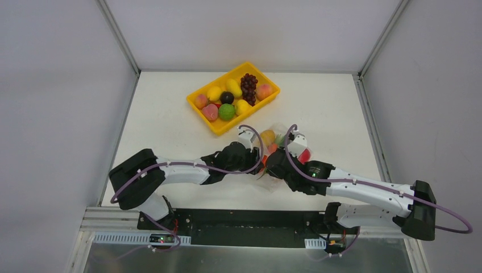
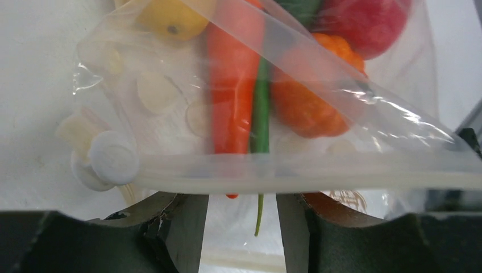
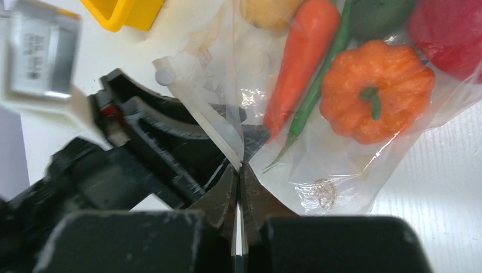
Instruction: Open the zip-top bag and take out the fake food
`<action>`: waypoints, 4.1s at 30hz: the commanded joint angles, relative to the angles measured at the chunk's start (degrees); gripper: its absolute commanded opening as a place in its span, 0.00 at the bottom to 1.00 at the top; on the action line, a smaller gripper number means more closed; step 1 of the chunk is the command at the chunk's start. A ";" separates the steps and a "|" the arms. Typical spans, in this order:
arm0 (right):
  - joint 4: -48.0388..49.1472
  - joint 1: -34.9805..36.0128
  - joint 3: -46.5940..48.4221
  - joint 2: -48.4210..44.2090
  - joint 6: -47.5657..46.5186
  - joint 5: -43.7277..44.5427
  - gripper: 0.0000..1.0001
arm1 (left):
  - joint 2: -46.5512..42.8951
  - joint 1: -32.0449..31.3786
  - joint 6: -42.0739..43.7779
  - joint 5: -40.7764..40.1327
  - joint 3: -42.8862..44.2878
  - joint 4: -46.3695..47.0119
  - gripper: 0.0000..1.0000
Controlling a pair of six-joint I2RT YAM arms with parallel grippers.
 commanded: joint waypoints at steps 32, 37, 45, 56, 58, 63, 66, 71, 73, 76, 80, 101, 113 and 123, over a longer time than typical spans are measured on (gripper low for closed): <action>2.80 -0.05 -3.23 -3.90 2.97 0.59 0.00 | 0.45 -3.56 2.50 -8.27 2.98 -7.32 0.00; 1.71 -0.05 -2.64 -2.34 2.50 1.66 0.00 | -4.48 -3.56 2.41 -5.36 4.13 -15.15 0.00; -2.35 -0.05 -1.28 0.84 3.60 6.17 0.00 | -11.28 -3.55 3.23 1.40 10.37 -36.62 0.00; -6.70 -0.05 -1.63 1.01 6.77 11.11 0.00 | -23.82 -3.55 5.43 0.72 13.18 -59.68 0.00; -8.49 -0.12 -1.83 0.49 8.27 12.15 0.00 | -26.87 -3.60 5.81 -0.69 13.48 -62.92 0.00; -10.20 -0.74 -3.14 -0.68 10.82 12.67 0.00 | -34.77 -3.27 7.13 -6.42 16.15 -71.91 0.00; -10.19 -0.87 -4.09 -1.00 11.51 12.35 0.00 | -38.03 -2.30 9.08 -10.89 18.59 -75.57 0.00; -9.31 -0.86 -4.91 -1.37 10.93 11.38 0.00 | -38.03 6.34 14.80 -11.02 24.11 -75.89 0.00; -8.81 -0.83 -4.92 -2.04 10.34 11.05 0.00 | -36.15 11.00 17.71 -11.07 26.10 -74.05 0.00; -7.78 -0.85 -4.76 -3.42 9.25 10.41 0.00 | -30.67 16.87 21.69 -10.21 29.71 -70.49 0.00; -4.64 -0.83 -5.53 -5.04 7.09 8.77 0.00 | -20.78 23.71 25.35 -10.36 36.37 -66.06 0.00; 2.30 -0.76 -4.43 -0.68 1.28 3.26 0.00 | 25.91 31.99 37.49 -9.17 74.22 -57.24 0.25; 1.95 -0.75 -4.42 -1.40 1.28 2.74 0.00 | 20.59 32.05 29.95 -4.05 71.30 -58.12 0.89; 2.14 -0.79 -3.94 -2.06 0.45 2.80 0.00 | 2.69 31.08 14.93 8.27 49.82 -54.27 0.85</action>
